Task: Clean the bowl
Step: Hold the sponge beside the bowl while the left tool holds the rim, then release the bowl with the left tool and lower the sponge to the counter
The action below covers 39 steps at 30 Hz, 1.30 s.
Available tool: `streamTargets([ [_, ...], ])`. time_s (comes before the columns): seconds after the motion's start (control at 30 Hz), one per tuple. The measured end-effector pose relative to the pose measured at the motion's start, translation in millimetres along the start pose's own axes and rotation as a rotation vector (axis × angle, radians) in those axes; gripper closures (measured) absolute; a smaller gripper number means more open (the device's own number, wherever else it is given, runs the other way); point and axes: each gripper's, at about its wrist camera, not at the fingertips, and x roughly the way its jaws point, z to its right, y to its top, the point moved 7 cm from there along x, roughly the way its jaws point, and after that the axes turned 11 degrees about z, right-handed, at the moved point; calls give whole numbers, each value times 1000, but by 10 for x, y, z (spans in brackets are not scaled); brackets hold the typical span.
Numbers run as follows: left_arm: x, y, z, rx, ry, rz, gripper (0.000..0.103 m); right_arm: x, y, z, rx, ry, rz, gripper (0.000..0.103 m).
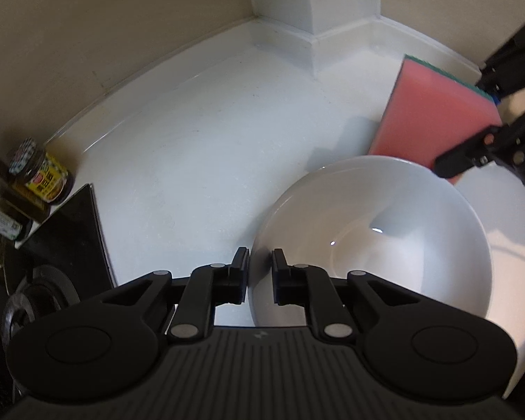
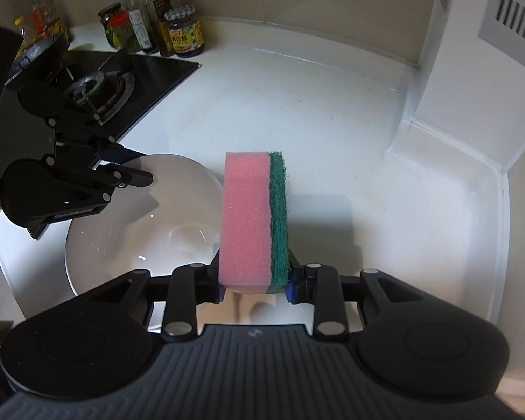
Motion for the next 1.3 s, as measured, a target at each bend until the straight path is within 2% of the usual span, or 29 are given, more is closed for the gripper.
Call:
streamTargets([
  [0.17, 20, 8, -10, -14, 14, 16, 88, -45, -62, 6, -14, -17, 54, 76],
  [0.37, -39, -21, 24, -22, 46, 43, 85, -79, -131, 90, 56, 4, 95, 76],
  [0.53, -268, 12, -24, -138, 47, 140, 86, -183, -196, 130, 127, -15, 142, 76],
  [0.6, -482, 48, -65, -202, 19, 221, 83, -293, -231, 171, 153, -58, 177, 76],
  [0.67, -651, 44, -91, -239, 14, 265, 82, -389, -316, 262, 196, -132, 208, 76],
  [0.77, -860, -27, -107, -275, 21, 313, 82, -497, -479, 401, 276, -247, 245, 76],
  [0.83, -935, -107, -109, -289, 22, 317, 82, -448, -562, 451, 302, -294, 255, 76],
  [0.97, -1054, -293, -77, -273, 27, 308, 82, -317, -692, 463, 316, -353, 246, 75],
  [1.3, -1252, -623, 30, -278, -3, 311, 82, -297, -1020, 200, 331, -388, 168, 75],
])
